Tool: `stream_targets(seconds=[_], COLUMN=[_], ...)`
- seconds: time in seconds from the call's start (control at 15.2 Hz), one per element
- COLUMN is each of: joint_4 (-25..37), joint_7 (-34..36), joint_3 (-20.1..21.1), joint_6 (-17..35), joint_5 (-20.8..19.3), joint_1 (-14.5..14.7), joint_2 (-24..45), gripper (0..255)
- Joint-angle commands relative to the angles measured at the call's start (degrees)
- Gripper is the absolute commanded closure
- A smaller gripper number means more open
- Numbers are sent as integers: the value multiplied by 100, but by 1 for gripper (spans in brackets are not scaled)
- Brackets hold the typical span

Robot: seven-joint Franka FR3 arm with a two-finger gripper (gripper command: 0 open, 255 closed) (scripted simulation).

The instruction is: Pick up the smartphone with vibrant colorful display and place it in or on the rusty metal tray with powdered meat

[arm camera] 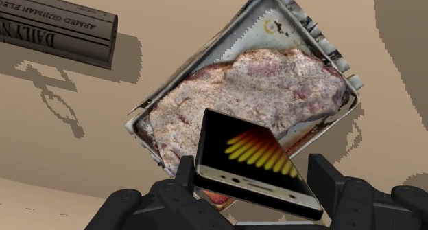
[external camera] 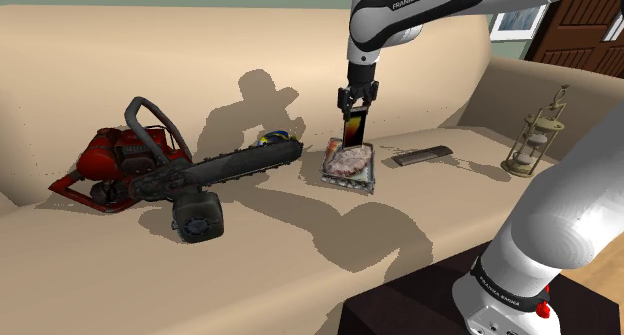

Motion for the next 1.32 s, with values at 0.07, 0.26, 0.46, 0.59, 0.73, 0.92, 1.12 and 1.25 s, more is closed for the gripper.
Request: stream_targets(seconds=[0.07, 0.26, 0.46, 0.59, 0.73, 0.92, 1.12, 1.25], joint_4=[0, 0, 0, 313, 618, 618, 618, 617], joint_7=[0, 0, 0, 0, -1, -1, -1, -1], joint_3=[0, 0, 0, 10, 19, 19, 19, 19], joint_6=[2, 2, 2, -383, -726, -726, -726, -725], joint_5=[0, 0, 0, 4, 7, 7, 7, 7], joint_1=[0, 0, 0, 6, 12, 12, 12, 12], joint_2=[0, 0, 0, -71, -109, -109, -109, -109], gripper=[255, 0, 0, 0, 0, 0, 0, 0])
